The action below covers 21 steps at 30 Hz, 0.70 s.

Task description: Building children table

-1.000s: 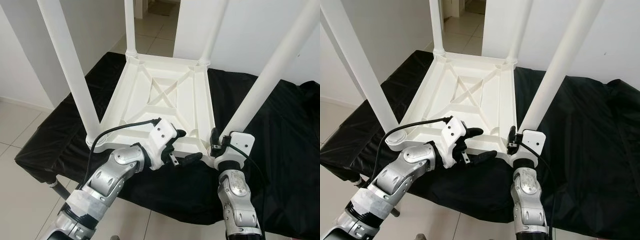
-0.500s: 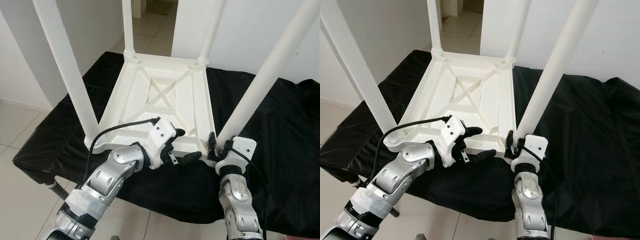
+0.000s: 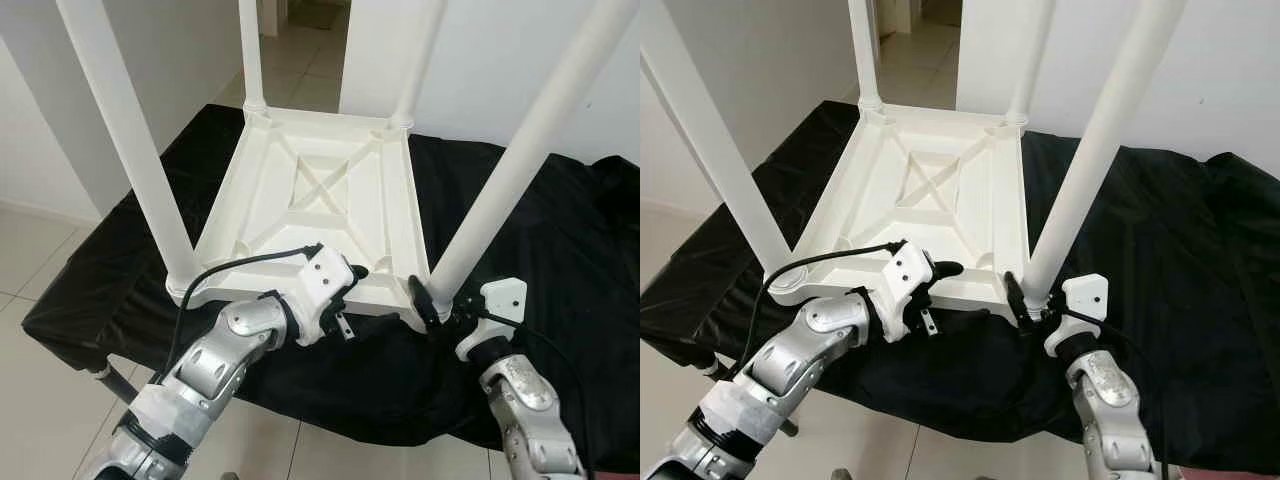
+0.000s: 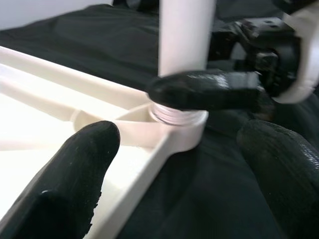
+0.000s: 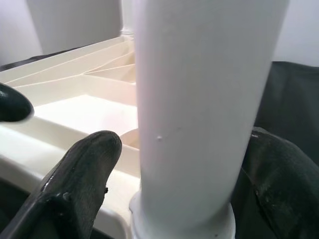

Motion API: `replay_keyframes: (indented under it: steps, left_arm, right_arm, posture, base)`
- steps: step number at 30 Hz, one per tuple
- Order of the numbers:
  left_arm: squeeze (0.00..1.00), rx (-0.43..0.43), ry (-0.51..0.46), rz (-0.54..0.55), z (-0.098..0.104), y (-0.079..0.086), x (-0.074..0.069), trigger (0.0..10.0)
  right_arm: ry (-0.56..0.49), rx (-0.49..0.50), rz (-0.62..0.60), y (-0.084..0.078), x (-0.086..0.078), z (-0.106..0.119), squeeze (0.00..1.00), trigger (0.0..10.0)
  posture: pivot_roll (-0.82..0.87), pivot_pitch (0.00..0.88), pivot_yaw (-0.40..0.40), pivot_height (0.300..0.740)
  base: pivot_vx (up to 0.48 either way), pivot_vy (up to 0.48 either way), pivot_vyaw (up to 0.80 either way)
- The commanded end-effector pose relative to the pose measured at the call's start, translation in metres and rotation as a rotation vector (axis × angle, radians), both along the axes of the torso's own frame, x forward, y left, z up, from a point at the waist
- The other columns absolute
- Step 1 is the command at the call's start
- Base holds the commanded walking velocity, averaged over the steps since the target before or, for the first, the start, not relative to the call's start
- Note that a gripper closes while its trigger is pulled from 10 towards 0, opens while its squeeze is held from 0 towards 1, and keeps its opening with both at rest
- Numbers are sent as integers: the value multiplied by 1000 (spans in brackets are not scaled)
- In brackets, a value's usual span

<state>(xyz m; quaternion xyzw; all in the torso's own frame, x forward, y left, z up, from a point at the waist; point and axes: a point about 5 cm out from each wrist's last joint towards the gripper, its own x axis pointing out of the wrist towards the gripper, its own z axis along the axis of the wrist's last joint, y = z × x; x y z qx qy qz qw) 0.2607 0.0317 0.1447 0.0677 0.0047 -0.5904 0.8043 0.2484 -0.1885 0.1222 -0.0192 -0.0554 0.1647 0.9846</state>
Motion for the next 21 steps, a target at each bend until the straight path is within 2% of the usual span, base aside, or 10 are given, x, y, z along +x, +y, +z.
replay_keyframes:
  steps: [1,4,9,16,17,19,21]
  left_arm:
    - [0,21,13,-81,-3,0,-6,10000]
    - [0,19,14,-85,-3,-1,-7,10000]
    - [0,56,-9,-83,-7,0,-5,10000]
    - [0,49,-20,-83,-5,-2,-3,10000]
    - [0,48,-25,-82,-4,-3,-3,10000]
    - [0,48,-25,-82,-4,-3,-3,10000]
    - [0,45,-28,-82,-4,-3,-3,10000]
  right_arm:
    - [23,-7,37,-9,6,0,0,10000]
    - [20,-19,47,-13,9,2,0,10000]
    - [34,-78,105,-19,25,5,0,10000]
    - [53,-98,171,-17,35,3,0,10000]
    - [61,-98,187,-16,36,1,0,3922]
    - [61,-98,187,-16,36,1,0,3922]
    - [78,-105,206,-14,35,-4,0,0]
  posture:
    - [-105,0,-12,740]
    - [-105,0,-12,740]
    - [-102,0,-9,740]
    - [-94,0,-15,740]
    - [-90,0,-18,740]
    - [-90,0,-18,740]
    - [-86,0,-21,740]
  base:
    - [0,0,0]
    - [0,0,0]
    - [0,0,0]
    - [0,0,0]
    - [0,0,0]
    - [0,0,0]
    - [0,0,0]
